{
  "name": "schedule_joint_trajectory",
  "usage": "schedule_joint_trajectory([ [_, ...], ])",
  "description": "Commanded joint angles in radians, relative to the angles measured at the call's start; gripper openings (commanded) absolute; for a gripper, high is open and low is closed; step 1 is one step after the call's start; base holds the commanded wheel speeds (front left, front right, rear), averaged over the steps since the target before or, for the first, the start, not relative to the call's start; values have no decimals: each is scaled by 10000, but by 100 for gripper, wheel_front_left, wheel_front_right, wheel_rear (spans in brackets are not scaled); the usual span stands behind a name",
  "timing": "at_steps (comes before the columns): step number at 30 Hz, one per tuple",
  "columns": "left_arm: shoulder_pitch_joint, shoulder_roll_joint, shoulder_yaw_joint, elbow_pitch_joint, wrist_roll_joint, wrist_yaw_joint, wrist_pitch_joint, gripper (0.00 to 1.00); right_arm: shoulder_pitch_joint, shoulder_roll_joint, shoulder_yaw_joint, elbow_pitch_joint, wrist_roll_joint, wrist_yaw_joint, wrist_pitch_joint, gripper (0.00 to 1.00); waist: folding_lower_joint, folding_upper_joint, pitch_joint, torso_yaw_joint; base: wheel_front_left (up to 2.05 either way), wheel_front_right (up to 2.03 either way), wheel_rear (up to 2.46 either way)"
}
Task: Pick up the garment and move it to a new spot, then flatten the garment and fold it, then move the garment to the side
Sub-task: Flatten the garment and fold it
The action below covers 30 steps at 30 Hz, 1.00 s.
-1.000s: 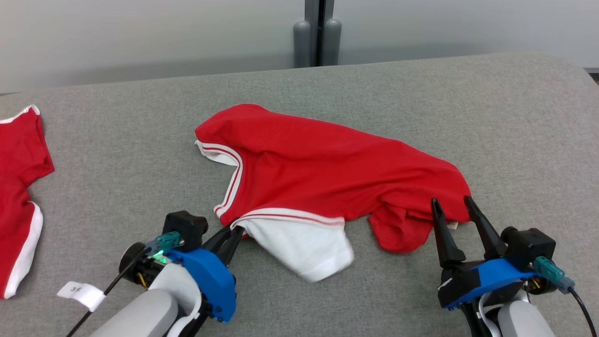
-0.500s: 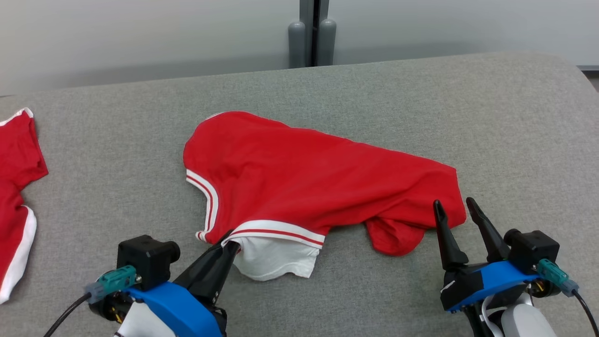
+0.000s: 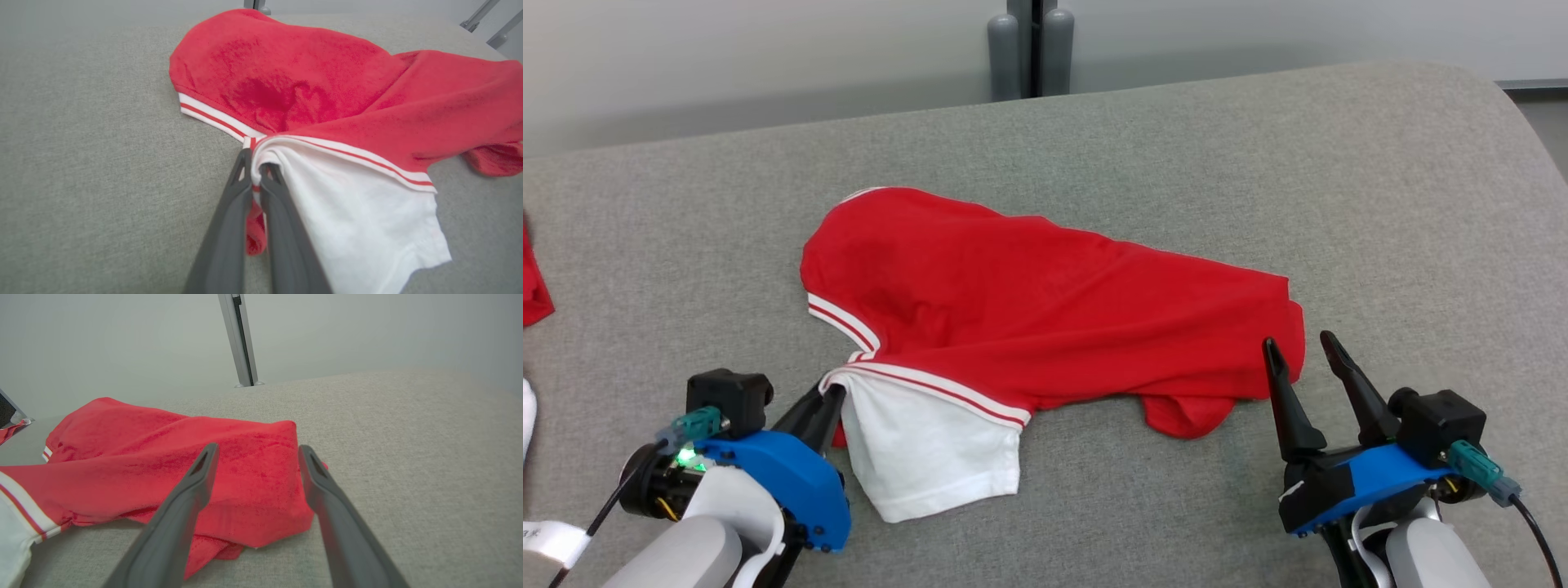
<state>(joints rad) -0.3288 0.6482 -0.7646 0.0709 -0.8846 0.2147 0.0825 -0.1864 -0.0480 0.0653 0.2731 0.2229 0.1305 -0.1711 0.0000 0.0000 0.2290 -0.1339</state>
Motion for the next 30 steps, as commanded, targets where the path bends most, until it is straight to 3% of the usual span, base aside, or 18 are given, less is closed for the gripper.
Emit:
schedule_joint_trajectory([
  [1,-166,-39,5,22,37,-30,-62,0,-142,-44,5,-30,34,5,-16,100,0,0,5,-19,0,0,0],
  [2,-453,-300,-5,818,72,-273,-273,0,-134,-44,18,-49,25,5,-25,100,0,0,65,-125,0,0,0],
  [6,-945,-638,84,1958,263,-484,-776,0,-29,-43,-22,-47,34,5,-48,100,0,0,143,-276,0,0,0],
  [7,-1020,-728,96,2157,280,-536,-896,21,-11,-43,-31,-44,29,5,-56,100,0,0,149,-293,0,0,0],
  [8,-1075,-799,97,2332,322,-588,-1020,67,6,-41,-33,-38,27,5,-59,100,0,0,143,-307,0,0,0],
  [9,-1107,-867,120,2482,288,-657,-1133,100,24,-44,-49,-31,20,5,-59,100,0,0,132,-309,0,0,0],
  [14,-978,-1175,196,2841,146,-726,-1547,100,38,-43,-179,0,-27,5,-14,100,0,0,-12,-204,0,0,0],
  [20,-241,-1681,793,2472,-301,-542,-2876,100,175,-43,-349,18,-119,7,35,100,0,0,-379,136,0,0,0],
  [30,830,-1552,1111,2169,-360,-382,-3257,100,426,-44,-571,-184,-327,5,352,100,0,0,-894,485,0,0,0],
])
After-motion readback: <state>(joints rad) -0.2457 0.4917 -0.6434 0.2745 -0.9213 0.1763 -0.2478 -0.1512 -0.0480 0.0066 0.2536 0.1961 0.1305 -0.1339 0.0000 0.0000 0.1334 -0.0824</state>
